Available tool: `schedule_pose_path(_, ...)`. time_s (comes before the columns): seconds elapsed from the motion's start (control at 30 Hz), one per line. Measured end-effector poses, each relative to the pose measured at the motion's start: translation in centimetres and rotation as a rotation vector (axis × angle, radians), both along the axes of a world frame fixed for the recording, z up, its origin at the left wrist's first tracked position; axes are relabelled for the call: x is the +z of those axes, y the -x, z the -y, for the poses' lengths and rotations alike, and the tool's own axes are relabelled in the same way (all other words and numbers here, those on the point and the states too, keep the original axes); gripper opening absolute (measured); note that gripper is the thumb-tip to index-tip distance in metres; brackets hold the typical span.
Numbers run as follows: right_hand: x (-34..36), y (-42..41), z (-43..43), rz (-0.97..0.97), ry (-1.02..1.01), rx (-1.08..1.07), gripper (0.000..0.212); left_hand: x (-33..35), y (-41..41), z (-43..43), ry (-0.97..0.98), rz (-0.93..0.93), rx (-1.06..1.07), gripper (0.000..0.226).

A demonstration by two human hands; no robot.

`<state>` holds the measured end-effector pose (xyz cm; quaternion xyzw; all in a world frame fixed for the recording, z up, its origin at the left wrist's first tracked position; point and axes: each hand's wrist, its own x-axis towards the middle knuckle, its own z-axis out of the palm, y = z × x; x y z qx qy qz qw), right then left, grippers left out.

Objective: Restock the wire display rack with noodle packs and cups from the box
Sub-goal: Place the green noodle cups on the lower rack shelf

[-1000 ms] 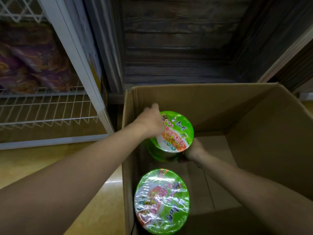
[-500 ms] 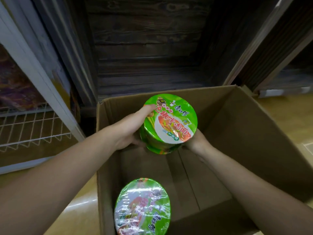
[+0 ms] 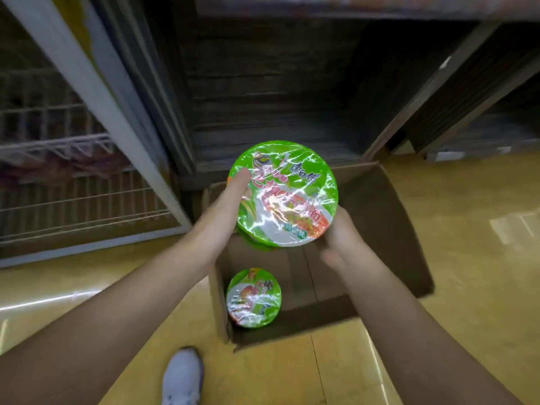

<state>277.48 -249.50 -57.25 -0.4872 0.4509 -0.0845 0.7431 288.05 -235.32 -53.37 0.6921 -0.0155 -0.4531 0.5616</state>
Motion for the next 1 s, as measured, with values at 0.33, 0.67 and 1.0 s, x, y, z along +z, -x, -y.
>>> schedule_pose_path(0.33, 26.5, 3.5, -8.5, 0.009, -0.076, 0.156, 0.031, 26.5, 6.6, -10.2, -0.033, -0.017, 0.142, 0.058)
schedule_pose_path(0.67, 40.4, 0.5, -20.7, 0.036, -0.046, 0.305, 0.037, 41.2, 5.2, -23.7, -0.073, -0.003, 0.192, 0.049)
schedule_pose_path(1.0, 41.2, -9.2, -38.8, 0.027, 0.003, 0.342, 0.029, 42.2, -3.9, -42.2, -0.034, 0.067, 0.174, 0.062)
